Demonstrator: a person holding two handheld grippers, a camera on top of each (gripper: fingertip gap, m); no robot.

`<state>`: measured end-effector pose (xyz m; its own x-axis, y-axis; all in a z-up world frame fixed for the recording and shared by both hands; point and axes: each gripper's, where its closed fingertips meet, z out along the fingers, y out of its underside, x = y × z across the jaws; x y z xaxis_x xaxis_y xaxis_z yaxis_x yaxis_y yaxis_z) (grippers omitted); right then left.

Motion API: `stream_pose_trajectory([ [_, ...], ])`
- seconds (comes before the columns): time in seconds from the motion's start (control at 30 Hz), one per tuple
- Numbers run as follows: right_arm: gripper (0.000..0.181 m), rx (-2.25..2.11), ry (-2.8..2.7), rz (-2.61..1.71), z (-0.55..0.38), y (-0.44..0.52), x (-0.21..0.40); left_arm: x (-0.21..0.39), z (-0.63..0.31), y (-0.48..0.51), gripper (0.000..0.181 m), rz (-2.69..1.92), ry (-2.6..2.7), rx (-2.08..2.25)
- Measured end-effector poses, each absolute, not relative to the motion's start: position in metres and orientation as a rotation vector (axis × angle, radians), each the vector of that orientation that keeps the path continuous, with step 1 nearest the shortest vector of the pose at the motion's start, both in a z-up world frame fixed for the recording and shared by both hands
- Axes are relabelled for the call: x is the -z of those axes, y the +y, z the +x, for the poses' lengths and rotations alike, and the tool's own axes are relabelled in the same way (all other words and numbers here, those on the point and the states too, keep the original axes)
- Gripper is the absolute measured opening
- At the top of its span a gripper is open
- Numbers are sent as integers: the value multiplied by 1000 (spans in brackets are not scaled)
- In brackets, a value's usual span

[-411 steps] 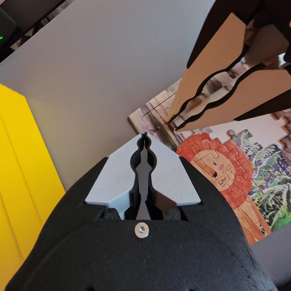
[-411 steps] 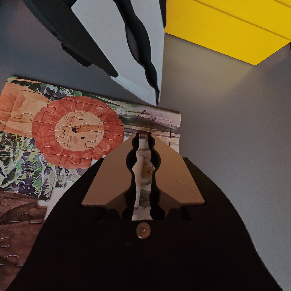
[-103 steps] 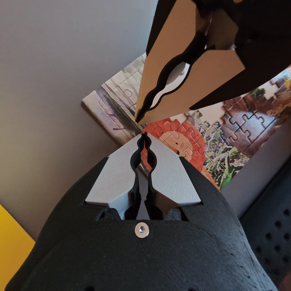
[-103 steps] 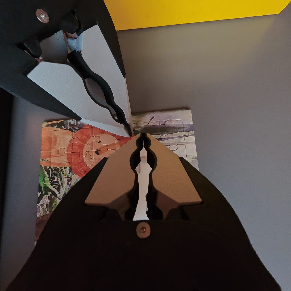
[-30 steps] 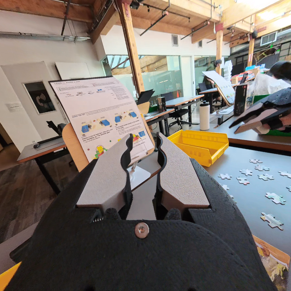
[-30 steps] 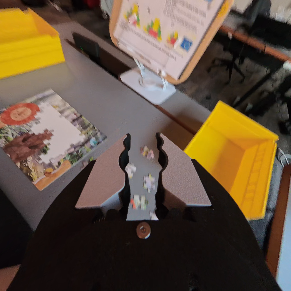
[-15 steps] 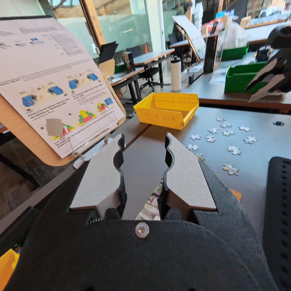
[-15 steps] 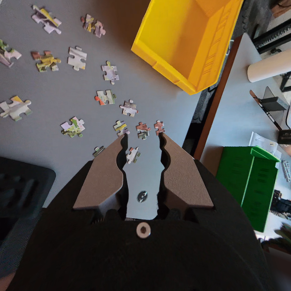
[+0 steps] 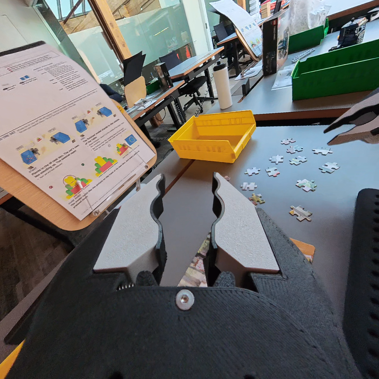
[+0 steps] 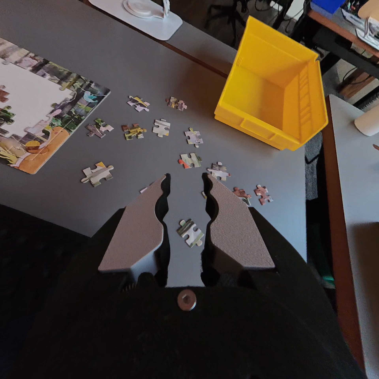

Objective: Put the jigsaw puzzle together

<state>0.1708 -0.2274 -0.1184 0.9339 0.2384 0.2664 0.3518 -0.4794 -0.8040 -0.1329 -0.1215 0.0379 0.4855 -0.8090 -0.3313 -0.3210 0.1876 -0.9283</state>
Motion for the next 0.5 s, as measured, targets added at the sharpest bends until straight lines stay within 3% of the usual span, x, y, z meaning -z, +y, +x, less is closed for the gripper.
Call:
stream_pose_trajectory([
  [0.5,30,-84,-649,-2020,140,-214,145,-79,-175,-127,37,-1357,927,665],
])
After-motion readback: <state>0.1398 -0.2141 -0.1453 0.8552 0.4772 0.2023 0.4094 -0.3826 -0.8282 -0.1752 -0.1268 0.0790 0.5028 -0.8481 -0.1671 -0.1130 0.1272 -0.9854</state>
